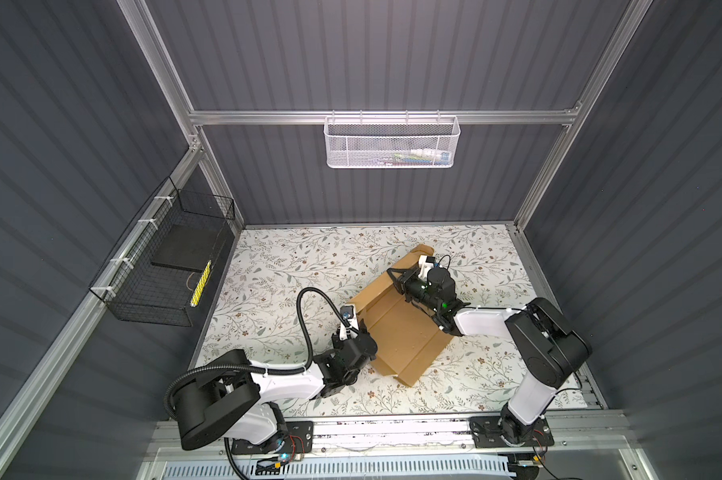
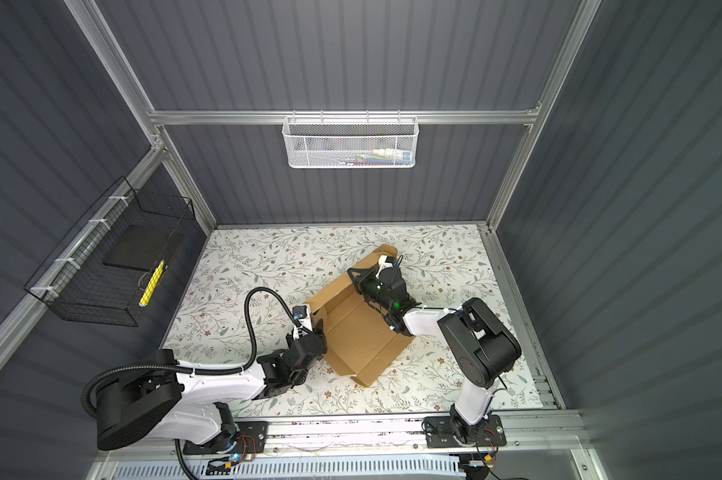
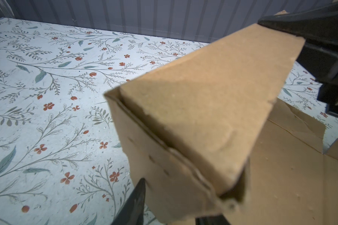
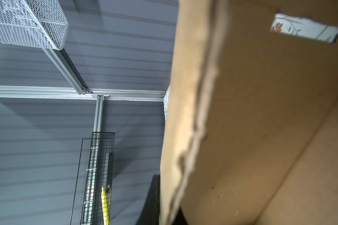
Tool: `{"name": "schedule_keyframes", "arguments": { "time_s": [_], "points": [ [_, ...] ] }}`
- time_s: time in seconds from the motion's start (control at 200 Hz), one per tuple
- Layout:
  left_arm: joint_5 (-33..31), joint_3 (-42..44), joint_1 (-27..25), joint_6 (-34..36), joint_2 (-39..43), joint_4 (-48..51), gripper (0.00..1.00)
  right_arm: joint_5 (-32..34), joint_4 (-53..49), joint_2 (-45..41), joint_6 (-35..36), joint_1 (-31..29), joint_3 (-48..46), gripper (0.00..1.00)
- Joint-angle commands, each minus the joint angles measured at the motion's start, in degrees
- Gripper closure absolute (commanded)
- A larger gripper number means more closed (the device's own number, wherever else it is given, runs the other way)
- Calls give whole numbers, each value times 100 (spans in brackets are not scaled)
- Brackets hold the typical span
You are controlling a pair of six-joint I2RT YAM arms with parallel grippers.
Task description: Fold the paper box
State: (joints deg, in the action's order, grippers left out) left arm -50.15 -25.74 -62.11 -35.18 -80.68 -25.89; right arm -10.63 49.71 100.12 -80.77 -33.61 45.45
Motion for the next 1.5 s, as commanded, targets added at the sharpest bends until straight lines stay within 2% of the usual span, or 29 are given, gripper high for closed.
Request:
{"name": "schedule_keyframes", "arguments": {
  "time_s": [0.0,0.39,0.85,1.191,1.496],
  "points": [
    [-365,-44,-38,206,-176,-533,59,-202,-709,58,158,-81,-222,100],
    [-667,-295,-38,546,-535,-769,60,-229,-710,85,141,-85,-160,100],
    [-1096,-538,-38,917,-917,-979,70,-277,-709,69,134,-87,-100,100],
    [-1214,-586,-38,1170,-1002,-1084,86,-308,-691,83,114,-89,-46,100],
    [-1247,-617,-30,1612,-1018,-1211,92,-343,-847,-79,188,-94,68,96]
  ]
}}
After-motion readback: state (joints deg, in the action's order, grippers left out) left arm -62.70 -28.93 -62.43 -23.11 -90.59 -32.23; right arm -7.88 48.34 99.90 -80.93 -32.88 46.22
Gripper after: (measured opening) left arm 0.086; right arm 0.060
